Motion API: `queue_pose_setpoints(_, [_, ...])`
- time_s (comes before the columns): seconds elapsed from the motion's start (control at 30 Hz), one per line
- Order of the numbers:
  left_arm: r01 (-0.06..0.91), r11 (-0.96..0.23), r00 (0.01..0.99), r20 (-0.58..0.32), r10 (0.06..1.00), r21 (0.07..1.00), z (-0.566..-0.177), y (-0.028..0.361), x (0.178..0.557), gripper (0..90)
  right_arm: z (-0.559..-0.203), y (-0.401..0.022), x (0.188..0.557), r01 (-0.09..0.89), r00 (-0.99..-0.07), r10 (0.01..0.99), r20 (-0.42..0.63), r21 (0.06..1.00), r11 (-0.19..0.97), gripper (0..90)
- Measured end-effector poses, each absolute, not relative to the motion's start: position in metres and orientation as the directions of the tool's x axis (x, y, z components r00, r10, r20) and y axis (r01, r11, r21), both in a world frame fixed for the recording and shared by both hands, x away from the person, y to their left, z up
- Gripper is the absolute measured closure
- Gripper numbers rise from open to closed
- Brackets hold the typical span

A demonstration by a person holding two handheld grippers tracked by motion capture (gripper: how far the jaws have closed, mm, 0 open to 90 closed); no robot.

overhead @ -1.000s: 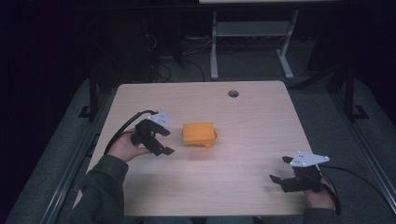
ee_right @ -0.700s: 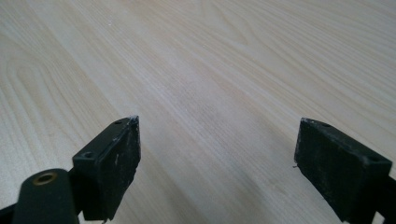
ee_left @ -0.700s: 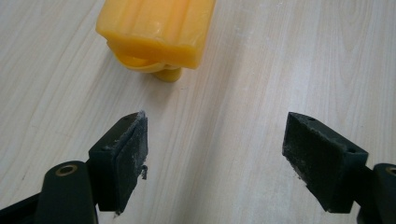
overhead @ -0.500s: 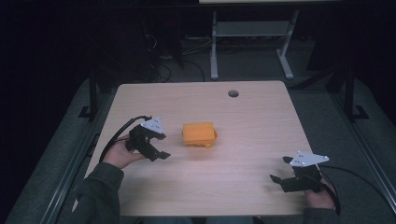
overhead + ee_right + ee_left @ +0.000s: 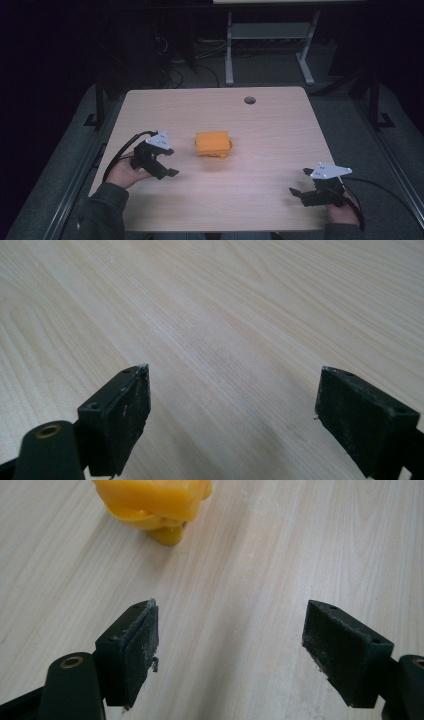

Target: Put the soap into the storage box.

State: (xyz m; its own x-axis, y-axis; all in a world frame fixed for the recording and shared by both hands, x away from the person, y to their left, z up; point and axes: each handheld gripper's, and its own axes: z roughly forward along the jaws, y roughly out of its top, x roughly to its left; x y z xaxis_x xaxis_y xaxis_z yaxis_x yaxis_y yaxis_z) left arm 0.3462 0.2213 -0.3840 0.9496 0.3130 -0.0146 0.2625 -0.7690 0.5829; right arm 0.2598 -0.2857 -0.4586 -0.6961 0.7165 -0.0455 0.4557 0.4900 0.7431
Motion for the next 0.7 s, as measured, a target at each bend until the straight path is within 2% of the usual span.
queue_pose_setpoints(0.7, [0.279, -0.765, 0.942, -0.012, 0.335, 0.581, -0.398, 0.231, 0.330, 22.7, -0.459, -0.286, 0.259, 0.457, -0.694, 0.718, -0.045, 0.743, 0.489, 13.9])
